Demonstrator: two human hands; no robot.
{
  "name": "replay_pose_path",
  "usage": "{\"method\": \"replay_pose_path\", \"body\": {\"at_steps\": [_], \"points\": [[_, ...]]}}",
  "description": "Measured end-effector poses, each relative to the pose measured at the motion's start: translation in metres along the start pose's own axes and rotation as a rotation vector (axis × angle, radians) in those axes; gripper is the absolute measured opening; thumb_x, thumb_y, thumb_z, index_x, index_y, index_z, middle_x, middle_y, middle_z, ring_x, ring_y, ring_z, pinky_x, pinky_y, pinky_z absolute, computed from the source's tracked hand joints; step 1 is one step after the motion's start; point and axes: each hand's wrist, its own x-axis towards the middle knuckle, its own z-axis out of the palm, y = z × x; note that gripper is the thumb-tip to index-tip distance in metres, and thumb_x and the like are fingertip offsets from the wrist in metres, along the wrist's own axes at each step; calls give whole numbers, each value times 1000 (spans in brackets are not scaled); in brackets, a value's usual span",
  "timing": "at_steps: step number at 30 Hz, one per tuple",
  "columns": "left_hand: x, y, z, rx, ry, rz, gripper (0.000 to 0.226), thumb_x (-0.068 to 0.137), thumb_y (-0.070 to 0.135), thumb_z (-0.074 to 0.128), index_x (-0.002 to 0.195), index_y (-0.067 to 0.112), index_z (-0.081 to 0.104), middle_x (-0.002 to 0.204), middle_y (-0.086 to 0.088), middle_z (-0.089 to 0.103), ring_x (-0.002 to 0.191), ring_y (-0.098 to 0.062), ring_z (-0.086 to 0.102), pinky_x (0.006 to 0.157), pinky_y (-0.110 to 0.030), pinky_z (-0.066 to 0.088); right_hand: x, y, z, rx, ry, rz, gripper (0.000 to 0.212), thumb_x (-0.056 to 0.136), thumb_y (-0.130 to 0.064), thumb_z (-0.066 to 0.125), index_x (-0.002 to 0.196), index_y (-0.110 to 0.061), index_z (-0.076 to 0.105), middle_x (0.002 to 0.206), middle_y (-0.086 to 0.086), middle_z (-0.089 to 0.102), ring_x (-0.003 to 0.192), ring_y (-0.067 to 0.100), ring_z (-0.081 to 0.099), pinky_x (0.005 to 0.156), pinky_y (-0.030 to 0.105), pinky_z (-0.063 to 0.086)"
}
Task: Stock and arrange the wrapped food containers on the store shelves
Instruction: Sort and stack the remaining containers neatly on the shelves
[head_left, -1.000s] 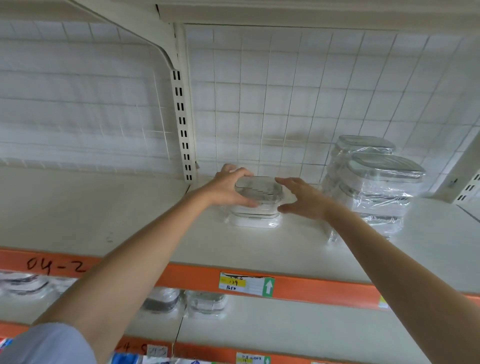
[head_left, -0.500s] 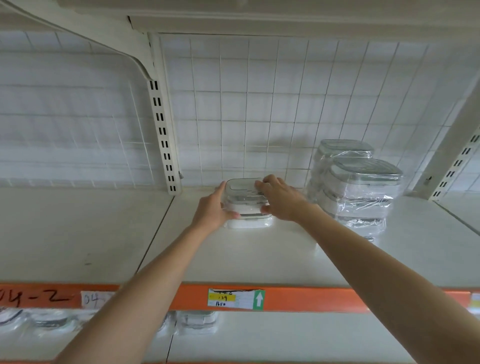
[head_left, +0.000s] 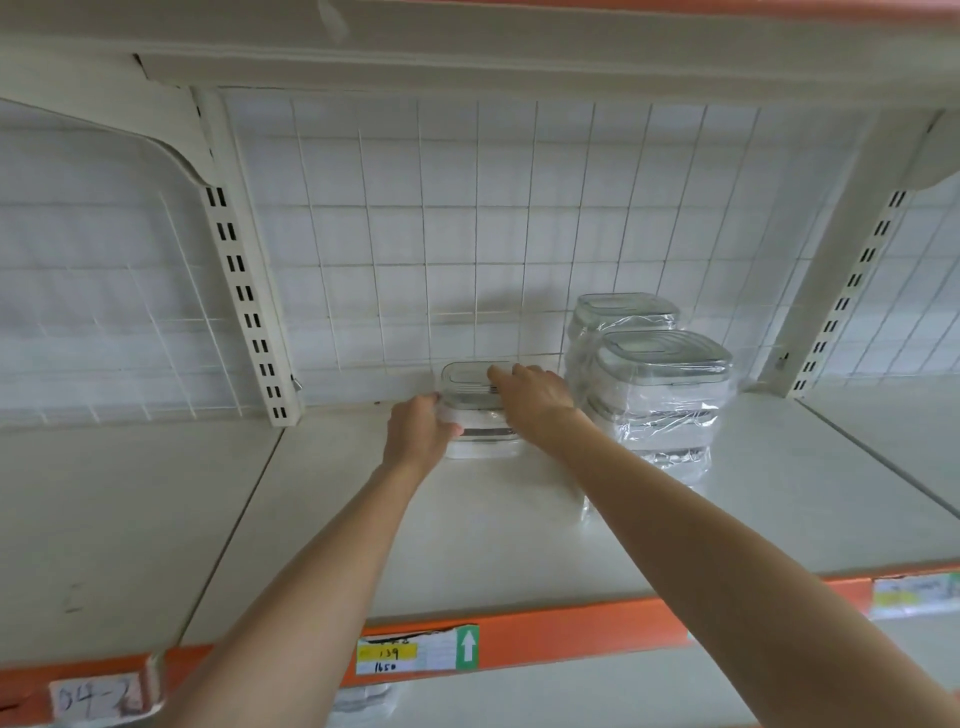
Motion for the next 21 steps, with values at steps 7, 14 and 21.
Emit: {"method": "replay_pose_path", "body": {"at_steps": [7,14,21], "points": [[13,6,4,155,-81,41,27,90,15,58,114,2,60,108,-14,67,106,-33,59,87,-35,46,7,3,6,-15,55,-2,53,84,-3,58,132,-13,38,135,9,37,121,28,41,85,33,39],[-13,-17,-21,348,-242,47,45,92,18,54,135,8,47,125,-16,59,119,-29,53,96,-36,43,5,6,3,-151,-4,-36,59,89,-9,54,141,-8,27,143,10,33,128,27,36,101,37,34],[-62,-51,-80,573,-302,31,43,94,25,52,135,12,47,137,-8,49,127,-23,45,104,-32,36,-35,-23,-6,-163,88,-189,43,91,-16,47,133,-10,40,134,6,44,125,23,39,102,38,31]]}}
